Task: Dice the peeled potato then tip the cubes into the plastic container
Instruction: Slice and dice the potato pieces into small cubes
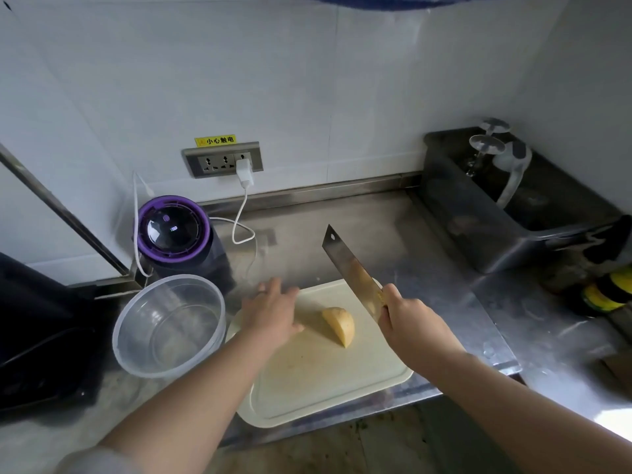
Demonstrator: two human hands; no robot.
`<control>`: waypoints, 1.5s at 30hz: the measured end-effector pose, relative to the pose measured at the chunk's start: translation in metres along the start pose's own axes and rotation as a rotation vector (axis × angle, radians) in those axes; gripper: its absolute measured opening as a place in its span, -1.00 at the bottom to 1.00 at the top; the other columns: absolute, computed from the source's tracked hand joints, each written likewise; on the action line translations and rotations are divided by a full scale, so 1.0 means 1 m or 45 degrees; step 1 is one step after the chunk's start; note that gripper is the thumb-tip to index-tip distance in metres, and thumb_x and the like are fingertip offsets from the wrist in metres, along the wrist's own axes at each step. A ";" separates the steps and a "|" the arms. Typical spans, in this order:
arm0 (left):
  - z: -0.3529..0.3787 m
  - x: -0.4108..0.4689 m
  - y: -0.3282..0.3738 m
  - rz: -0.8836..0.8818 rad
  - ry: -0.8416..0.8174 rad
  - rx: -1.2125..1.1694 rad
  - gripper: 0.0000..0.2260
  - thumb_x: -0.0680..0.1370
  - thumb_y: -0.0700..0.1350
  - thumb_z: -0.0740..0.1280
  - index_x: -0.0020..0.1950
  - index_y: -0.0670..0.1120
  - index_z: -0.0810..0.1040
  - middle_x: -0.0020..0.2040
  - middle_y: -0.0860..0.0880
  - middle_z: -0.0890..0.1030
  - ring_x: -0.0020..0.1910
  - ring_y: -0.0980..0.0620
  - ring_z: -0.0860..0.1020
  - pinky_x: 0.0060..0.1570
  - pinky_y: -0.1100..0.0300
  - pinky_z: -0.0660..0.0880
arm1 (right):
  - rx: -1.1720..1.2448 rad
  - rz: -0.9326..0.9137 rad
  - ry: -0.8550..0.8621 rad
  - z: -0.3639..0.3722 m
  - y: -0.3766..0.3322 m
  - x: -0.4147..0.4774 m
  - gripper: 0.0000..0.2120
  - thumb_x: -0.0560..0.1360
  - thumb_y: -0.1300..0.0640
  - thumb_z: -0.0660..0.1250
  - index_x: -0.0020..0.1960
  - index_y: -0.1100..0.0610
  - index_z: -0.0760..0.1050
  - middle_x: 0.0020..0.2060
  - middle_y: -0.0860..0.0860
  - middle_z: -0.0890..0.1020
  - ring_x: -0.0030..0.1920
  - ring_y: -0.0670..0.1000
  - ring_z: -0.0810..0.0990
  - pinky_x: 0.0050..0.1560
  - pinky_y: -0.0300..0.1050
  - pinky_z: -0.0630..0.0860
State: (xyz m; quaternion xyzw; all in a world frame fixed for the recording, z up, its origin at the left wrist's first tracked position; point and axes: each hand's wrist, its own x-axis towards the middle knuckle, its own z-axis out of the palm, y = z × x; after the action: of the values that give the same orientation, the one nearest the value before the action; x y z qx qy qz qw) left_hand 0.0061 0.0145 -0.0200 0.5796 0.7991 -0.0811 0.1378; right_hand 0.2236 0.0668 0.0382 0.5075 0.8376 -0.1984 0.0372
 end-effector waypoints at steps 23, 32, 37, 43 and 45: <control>0.032 -0.003 0.046 -0.263 -0.142 -1.163 -0.69 0.53 0.05 0.37 -0.36 -0.06 0.50 -0.38 -0.02 0.58 -0.31 -0.05 0.58 -0.24 0.20 0.39 | -0.199 -0.075 -0.137 0.014 -0.007 -0.042 -0.63 0.63 0.24 0.16 0.39 0.08 0.17 0.00 0.06 0.63 -0.11 0.07 0.67 -0.06 -0.04 0.64; 0.027 -0.006 0.050 -0.299 -0.135 -1.132 -0.72 0.51 0.06 0.39 -0.32 -0.08 0.58 -0.33 -0.05 0.64 -0.20 -0.13 0.62 -0.25 0.21 0.36 | -0.282 -0.119 -0.145 0.021 -0.011 -0.047 -0.54 0.61 0.28 0.21 0.44 0.11 0.14 -0.02 0.05 0.60 -0.16 0.02 0.63 -0.16 -0.12 0.59; 0.025 -0.005 0.052 -0.304 -0.130 -1.099 -0.72 0.50 0.05 0.40 -0.36 -0.05 0.52 -0.34 -0.04 0.61 -0.11 -0.14 0.65 -0.24 0.21 0.38 | -0.218 -0.054 -0.157 0.029 -0.015 -0.045 -0.49 0.61 0.30 0.18 0.49 0.13 0.08 -0.13 0.04 0.57 -0.34 -0.04 0.47 -0.37 -0.21 0.40; 0.025 -0.005 0.050 -0.283 -0.143 -1.097 -0.72 0.51 0.05 0.37 -0.35 -0.06 0.52 -0.31 -0.06 0.63 -0.23 -0.10 0.61 -0.20 0.14 0.48 | -0.169 -0.020 -0.202 0.041 -0.013 -0.032 -0.48 0.60 0.33 0.14 0.49 0.11 0.07 -0.10 0.05 0.58 -0.29 -0.01 0.50 -0.38 -0.20 0.41; 0.027 -0.005 0.049 -0.257 -0.136 -1.098 -0.72 0.51 0.02 0.35 -0.32 -0.11 0.56 -0.31 -0.11 0.65 -0.28 -0.09 0.59 -0.23 0.14 0.46 | -0.184 0.001 -0.224 0.048 -0.013 -0.026 -0.46 0.58 0.35 0.11 0.50 0.12 0.05 -0.19 0.03 0.53 -0.29 0.00 0.49 -0.31 -0.15 0.44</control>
State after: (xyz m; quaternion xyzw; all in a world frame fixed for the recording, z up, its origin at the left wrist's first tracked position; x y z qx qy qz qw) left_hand 0.0572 0.0170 -0.0425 0.3833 0.8041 0.2168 0.3993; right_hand 0.2182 0.0221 0.0052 0.4845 0.8430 -0.1815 0.1472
